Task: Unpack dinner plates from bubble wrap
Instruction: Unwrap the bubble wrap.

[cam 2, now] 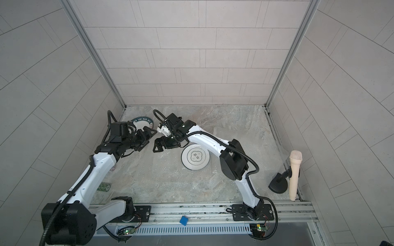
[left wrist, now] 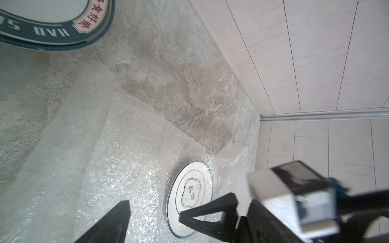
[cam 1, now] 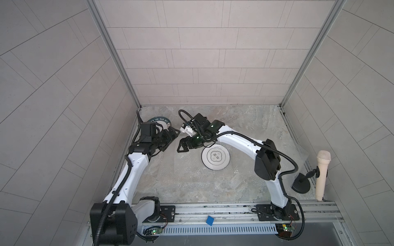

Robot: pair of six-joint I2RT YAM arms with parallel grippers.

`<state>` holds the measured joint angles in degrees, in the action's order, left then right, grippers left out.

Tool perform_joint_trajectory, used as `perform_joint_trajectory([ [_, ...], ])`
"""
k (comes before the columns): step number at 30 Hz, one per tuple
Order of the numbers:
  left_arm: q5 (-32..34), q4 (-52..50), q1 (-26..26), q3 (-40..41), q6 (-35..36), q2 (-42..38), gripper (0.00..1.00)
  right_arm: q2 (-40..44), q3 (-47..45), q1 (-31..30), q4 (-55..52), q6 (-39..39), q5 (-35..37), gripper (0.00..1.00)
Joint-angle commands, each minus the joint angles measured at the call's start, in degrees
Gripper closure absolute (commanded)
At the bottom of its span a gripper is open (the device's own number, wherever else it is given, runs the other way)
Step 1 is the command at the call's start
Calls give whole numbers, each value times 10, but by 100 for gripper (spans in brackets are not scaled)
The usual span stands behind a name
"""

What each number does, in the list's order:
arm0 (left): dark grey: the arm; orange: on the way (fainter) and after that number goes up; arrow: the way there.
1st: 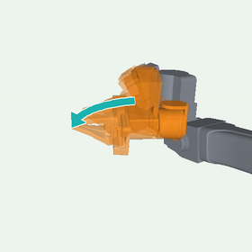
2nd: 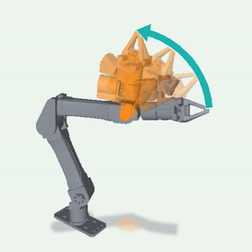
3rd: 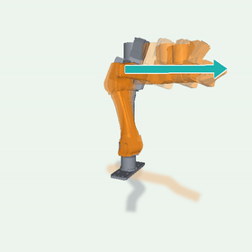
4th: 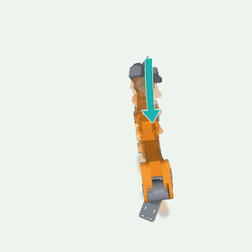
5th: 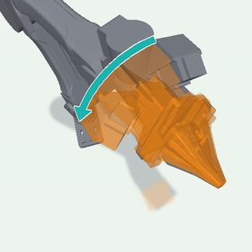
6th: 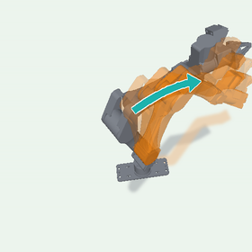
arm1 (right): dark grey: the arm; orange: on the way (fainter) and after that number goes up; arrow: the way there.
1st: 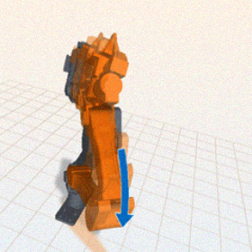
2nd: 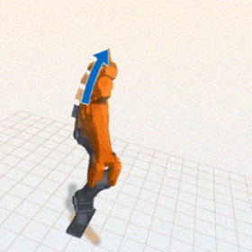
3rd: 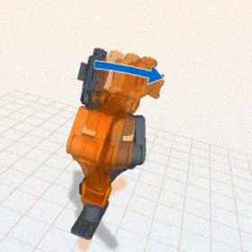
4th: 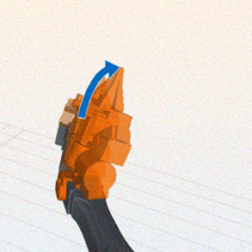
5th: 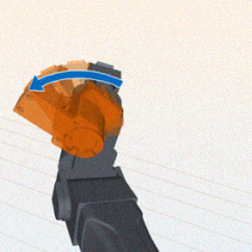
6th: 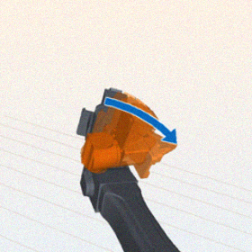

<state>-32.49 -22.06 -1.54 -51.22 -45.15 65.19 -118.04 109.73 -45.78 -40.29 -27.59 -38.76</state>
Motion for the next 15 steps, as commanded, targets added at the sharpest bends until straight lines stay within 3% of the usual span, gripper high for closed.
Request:
perform_joint_trajectory([
  [1, -31, 3, -21, -13, 24, 9, 8, 80, -54, 34, -41, 25, 66, 5],
  [6, -6, -11, -135, -13, 51, 65, 8, 177, -196, 88, -62, 20, 143, 11],
  [10, -16, 31, -197, 4, 39, 129, 9, 246, -296, 92, -80, 21, 203, 13],
  [15, -25, 130, -225, 49, -7, 210, 12, 274, -375, 70, -86, 3, 250, 15],
])
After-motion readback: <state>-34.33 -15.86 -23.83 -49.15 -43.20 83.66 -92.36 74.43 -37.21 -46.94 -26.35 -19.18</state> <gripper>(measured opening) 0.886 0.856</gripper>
